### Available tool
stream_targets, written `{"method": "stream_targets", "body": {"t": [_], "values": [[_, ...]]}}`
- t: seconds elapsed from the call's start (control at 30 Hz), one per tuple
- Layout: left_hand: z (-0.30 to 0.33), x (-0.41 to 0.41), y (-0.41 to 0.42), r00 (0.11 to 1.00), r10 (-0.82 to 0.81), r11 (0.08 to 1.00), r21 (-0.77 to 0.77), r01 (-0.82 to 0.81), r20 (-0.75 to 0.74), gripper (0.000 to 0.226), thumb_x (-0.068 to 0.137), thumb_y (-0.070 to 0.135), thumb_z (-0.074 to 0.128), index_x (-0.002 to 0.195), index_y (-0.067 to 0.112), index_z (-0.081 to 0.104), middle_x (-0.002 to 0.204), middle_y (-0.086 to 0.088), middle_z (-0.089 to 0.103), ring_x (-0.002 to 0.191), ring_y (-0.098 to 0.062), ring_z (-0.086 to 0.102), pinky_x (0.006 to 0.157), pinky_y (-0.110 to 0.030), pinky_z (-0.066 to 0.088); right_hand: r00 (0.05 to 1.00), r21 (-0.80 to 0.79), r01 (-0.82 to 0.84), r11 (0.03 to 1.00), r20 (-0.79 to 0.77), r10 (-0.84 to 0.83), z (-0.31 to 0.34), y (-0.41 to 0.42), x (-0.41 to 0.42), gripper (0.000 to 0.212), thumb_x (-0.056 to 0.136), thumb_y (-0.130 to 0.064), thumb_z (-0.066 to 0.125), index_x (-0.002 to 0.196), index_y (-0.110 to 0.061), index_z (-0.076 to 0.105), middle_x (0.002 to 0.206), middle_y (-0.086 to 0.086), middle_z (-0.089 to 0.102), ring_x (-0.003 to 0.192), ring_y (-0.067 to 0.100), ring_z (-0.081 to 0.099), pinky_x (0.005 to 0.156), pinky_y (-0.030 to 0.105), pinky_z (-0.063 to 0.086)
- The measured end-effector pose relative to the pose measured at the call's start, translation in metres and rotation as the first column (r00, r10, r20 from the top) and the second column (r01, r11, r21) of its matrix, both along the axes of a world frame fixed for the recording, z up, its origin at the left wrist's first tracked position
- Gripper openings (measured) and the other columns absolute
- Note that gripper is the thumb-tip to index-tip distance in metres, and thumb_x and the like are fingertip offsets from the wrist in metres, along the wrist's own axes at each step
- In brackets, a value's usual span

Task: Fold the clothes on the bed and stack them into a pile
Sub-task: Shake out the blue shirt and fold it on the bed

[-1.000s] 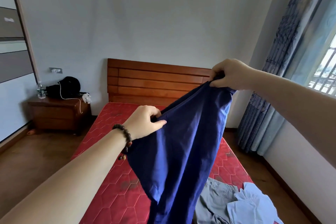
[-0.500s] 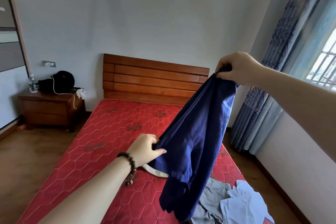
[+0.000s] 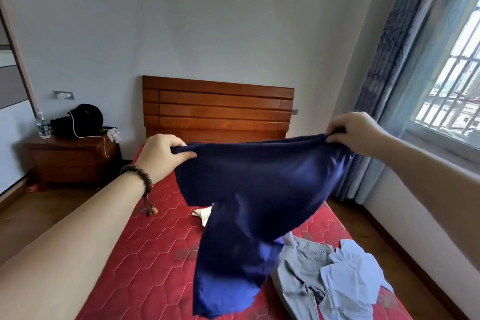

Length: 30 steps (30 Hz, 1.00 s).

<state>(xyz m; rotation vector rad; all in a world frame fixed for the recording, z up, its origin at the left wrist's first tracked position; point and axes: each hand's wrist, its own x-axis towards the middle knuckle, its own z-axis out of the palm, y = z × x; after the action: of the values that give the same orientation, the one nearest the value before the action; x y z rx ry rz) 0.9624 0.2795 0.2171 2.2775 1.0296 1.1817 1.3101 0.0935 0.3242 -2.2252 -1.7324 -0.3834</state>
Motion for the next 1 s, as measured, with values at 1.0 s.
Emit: {"method": "stream_targets", "body": {"t": [1.0], "values": [[-0.113,-0.098,-0.261,0.761,0.187,0.777,-0.568,0.272,0.621,0.015,0.097,0.007,0.052,0.091,0.013,0.065,0.083,-0.006,0.067,0.073,-0.015,0.061,0.066,-0.025,0.051,0.792,0.177,-0.221,0.959,-0.541,0.282,-0.115,-0.201,-0.051,0.013,0.081,-0.018,0.075,0.078,-0.028,0.069,0.072,-0.016,0.069,0.061,-0.007,0.058,0.061,0.009,0.045]]}}
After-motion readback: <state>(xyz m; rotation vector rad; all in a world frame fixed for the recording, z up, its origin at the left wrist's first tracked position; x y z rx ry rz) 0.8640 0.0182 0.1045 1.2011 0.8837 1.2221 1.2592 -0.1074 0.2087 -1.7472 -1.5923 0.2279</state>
